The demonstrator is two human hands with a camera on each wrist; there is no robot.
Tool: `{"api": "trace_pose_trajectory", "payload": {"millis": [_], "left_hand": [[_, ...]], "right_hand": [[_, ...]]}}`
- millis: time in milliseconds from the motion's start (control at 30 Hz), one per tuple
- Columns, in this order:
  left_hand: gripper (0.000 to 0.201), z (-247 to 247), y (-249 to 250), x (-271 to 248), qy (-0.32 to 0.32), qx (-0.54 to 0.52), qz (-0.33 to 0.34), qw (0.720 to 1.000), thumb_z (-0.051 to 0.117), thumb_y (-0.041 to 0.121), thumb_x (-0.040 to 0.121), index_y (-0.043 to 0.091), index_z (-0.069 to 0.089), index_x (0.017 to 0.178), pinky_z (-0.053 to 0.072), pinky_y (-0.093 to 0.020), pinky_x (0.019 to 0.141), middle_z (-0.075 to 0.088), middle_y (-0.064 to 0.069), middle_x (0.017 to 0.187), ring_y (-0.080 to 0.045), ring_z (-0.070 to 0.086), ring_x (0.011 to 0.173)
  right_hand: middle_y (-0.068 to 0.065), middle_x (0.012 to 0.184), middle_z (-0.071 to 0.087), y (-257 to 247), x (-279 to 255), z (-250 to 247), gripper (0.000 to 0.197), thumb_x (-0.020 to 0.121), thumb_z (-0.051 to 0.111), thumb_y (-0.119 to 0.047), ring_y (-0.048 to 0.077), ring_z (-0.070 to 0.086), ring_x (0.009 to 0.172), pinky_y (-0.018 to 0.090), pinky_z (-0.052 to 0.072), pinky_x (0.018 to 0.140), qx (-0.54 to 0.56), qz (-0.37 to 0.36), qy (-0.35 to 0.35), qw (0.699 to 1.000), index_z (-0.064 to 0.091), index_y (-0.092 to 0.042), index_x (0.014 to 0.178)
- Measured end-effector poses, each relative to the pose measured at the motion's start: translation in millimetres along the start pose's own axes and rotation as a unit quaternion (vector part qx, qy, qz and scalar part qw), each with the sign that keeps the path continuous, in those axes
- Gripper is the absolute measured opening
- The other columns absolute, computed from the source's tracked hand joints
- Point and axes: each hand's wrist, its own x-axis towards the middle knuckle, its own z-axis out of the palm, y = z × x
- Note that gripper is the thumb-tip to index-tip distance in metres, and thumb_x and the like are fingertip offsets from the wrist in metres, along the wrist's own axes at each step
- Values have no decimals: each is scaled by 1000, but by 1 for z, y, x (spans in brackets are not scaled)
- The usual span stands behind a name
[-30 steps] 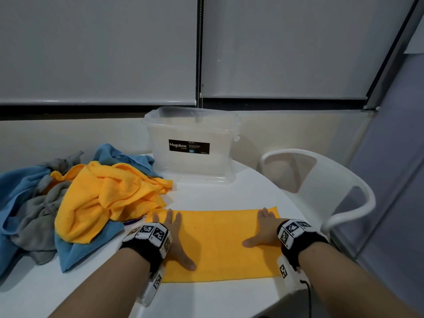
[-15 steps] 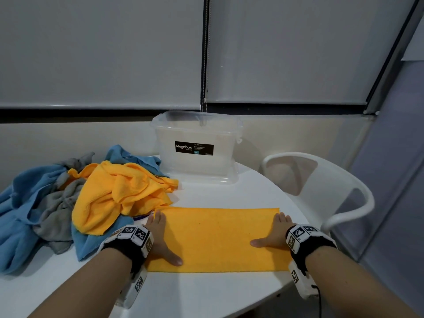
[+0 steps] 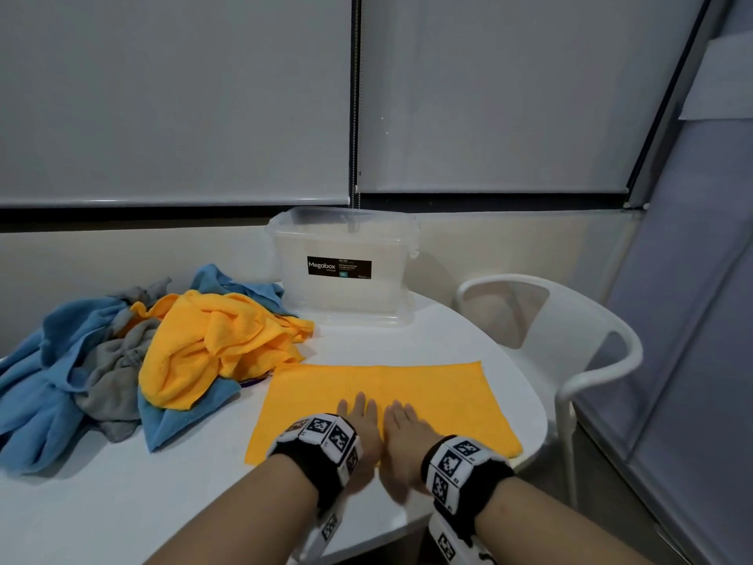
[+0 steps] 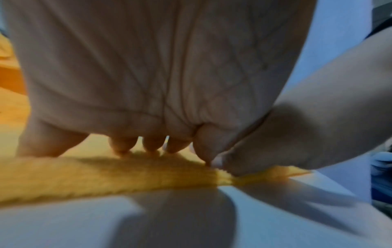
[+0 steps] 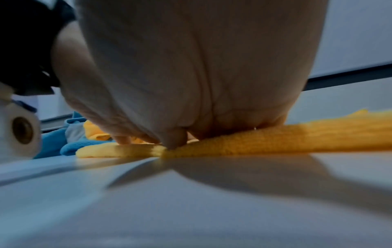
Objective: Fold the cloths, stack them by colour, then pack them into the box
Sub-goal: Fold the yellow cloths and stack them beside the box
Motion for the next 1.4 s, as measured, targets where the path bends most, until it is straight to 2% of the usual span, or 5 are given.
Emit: {"api": "trace_pose_trajectory", "payload": {"millis": [600,800,900,1033,1400], "left_hand": [[112,18,-91,-16,-41,-82,-107,990,39,76,82,2,-12,150,11,-42,117,-16,-13,158,-31,-6,147],[67,-6,-100,-20,-27,-117,-112,986,29,48,100,8,16,152,27,-36,112,13,-12,159,-27,25,143],[38,-25,-116,-20,24,-107,-115,987,41,35,99,13,60,125,44,-29,92,58,-8,131,-23,55,116],[31,-42,-129,-12,41,-126,-144,981,55,31,95,7,68,107,53,-26,72,67,-10,102,-24,64,95],[55,-30,-143,14,2,-120,-298,947,71,51,76,14,58,114,51,-31,88,64,-5,114,-22,62,103]], "right_hand": [[7,159,-17,103,-20,22,161,14,-34,-91,23,-12,147,39,-1,120,61,74,96,991,-11,-9,151],[8,159,-13,104,-19,21,121,62,-9,-89,23,-9,148,38,1,120,83,74,95,989,-8,-8,152],[17,157,16,107,-22,2,53,104,25,-33,30,19,144,36,19,115,148,81,97,981,21,-5,149],[1,83,50,122,-15,-31,29,102,35,-23,19,46,88,24,35,69,109,98,166,975,49,-14,78],[5,102,58,145,15,-40,32,86,67,-36,24,58,108,25,39,74,148,205,92,963,51,-11,96]]}}
